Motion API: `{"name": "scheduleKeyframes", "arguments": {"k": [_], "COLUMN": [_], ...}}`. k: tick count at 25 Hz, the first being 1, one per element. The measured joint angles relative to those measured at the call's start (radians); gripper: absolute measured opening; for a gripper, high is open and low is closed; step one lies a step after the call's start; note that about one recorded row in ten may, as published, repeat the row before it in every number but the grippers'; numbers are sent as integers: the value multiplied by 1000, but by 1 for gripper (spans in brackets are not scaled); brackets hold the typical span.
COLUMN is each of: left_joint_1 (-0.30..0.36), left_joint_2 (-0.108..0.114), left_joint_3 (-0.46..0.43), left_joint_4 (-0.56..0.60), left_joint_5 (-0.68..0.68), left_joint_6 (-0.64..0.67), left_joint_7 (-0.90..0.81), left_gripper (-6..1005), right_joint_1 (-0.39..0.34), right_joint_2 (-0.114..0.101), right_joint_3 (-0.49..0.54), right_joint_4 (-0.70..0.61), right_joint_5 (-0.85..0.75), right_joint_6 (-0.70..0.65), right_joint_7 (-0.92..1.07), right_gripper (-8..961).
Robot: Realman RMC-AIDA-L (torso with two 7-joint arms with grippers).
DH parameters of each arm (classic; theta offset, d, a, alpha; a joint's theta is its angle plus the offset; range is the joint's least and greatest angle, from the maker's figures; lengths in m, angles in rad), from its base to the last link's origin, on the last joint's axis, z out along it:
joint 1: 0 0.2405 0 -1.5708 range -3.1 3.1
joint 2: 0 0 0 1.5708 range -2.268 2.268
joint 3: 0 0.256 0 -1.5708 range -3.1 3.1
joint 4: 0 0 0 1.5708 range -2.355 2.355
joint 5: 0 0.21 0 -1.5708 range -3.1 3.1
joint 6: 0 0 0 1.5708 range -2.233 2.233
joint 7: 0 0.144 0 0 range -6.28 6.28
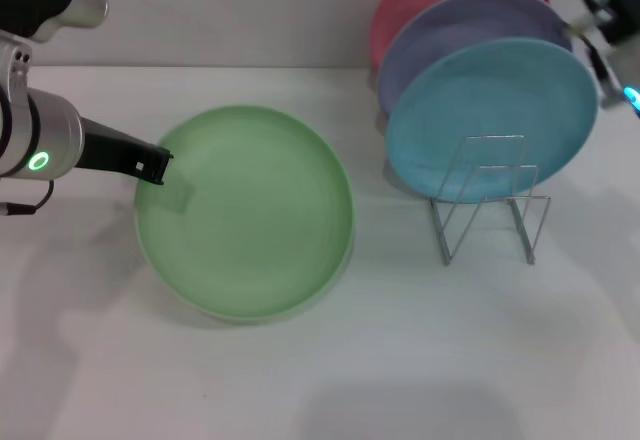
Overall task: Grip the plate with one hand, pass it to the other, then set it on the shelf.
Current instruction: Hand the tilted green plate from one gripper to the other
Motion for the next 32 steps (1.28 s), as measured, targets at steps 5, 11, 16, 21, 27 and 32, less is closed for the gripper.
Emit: {"name": "scheduleKeyframes", "arguments": {"k": [5,11,16,21,27,32], "left_joint_1": [-2,6,6,2,-1,-1], "left_joint_2": [-1,-1,-1,-2,-2,-1], "left_joint_3": [-6,-20,-30,-34,-35,-42], "left_joint_4": [-11,-12,-7,-4,-4,-12], "left_joint_5": [9,15,17,19,20,18], "left_joint_6": [25,69,88,96,105,107], "left_joint_7": [1,6,13,26,37,49], "left_gripper": [35,35,34,34,34,35], "right_joint_1": [28,56,93,99,130,199], "right_joint_2": [-70,-207,-235,-161,32,40], "right_joint_3": [33,-45,-36,125,623,752], "right_joint_4": [257,626,854,942,906,831], "right_joint_5": [-159,-179,-171,66,482,468], "right_joint_6": [402,900,1415,1730,2246,2442], "right_joint_7": [187,319,257,-84,-731,-803], "right_gripper": [817,817,817,816,813,813]}}
